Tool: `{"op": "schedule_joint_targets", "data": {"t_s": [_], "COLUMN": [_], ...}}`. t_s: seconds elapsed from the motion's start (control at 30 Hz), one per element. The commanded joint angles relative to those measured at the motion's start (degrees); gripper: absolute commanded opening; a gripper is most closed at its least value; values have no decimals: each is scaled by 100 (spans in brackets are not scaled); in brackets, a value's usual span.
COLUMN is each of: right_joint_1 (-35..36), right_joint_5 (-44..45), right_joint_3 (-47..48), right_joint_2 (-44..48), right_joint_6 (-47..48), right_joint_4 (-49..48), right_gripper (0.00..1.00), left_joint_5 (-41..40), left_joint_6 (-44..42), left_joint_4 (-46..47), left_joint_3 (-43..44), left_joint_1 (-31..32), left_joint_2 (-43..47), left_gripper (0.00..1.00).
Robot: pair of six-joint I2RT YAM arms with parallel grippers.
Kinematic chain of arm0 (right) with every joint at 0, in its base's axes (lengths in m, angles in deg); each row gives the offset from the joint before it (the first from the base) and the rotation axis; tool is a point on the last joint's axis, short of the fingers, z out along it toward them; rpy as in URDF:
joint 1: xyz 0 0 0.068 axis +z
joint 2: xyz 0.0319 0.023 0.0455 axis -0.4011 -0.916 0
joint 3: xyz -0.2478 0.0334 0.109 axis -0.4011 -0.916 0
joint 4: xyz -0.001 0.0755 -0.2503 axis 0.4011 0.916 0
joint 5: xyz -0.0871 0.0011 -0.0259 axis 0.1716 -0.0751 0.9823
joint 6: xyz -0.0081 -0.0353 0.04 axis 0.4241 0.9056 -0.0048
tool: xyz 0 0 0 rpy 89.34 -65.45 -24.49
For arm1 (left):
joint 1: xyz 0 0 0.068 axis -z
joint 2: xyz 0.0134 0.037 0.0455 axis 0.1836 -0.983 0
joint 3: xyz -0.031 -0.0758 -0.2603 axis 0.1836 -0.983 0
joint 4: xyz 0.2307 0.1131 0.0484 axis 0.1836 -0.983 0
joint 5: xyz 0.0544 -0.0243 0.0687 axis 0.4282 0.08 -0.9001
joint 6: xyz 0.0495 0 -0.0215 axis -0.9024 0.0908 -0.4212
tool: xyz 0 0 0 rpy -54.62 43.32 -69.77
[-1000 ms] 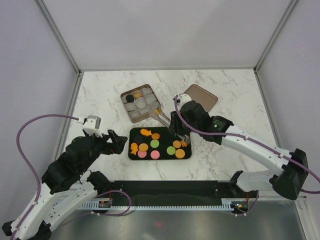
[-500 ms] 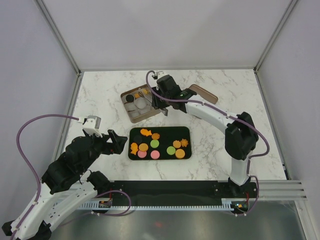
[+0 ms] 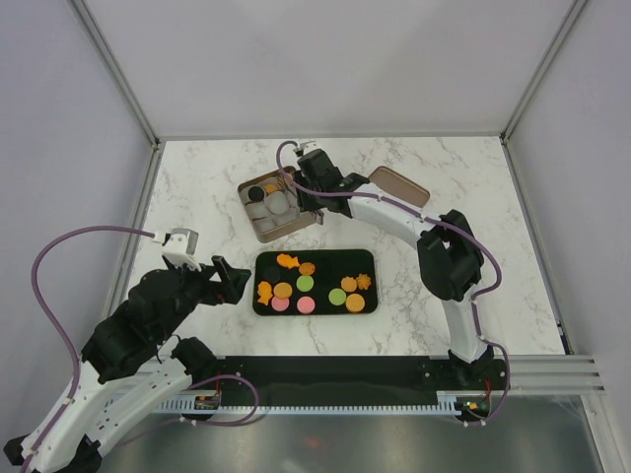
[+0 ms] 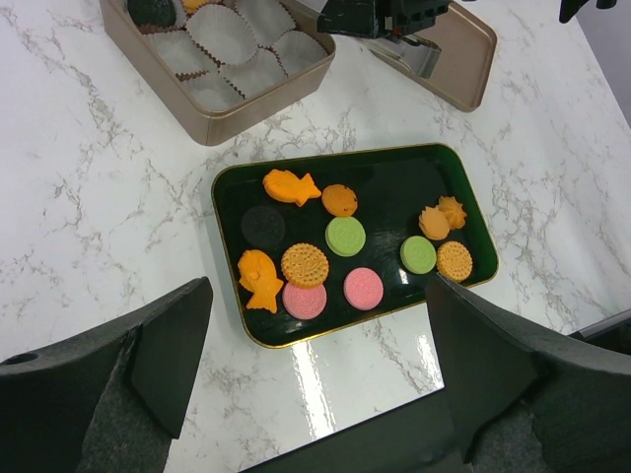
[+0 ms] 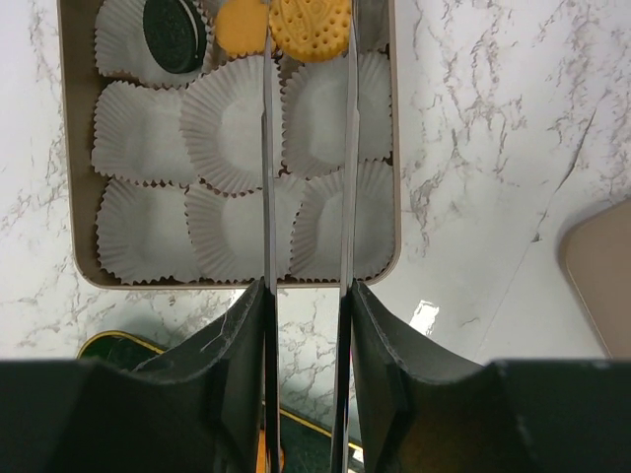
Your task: Pack the cookies
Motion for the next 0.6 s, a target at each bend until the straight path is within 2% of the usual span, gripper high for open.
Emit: {"op": "schedule_joint_targets", "data": {"t_s": [0.0, 0.57], "right_joint_1": [-73, -91], "right_joint_5": [291, 213], "right_joint_3": [116, 81], "right_joint_2": [4, -225], "right_joint_6": [-42, -165], "right_joint_4": [-400, -479], "right_gripper": [39, 41], "left_joint_5": [-131, -113], "left_joint_6": [103, 86], "left_joint_4": [203, 203], "left_joint_3": [-25, -25], "left_joint_1": [16, 16], "left_joint_2": [-4, -47], "left_gripper": [97, 97]}}
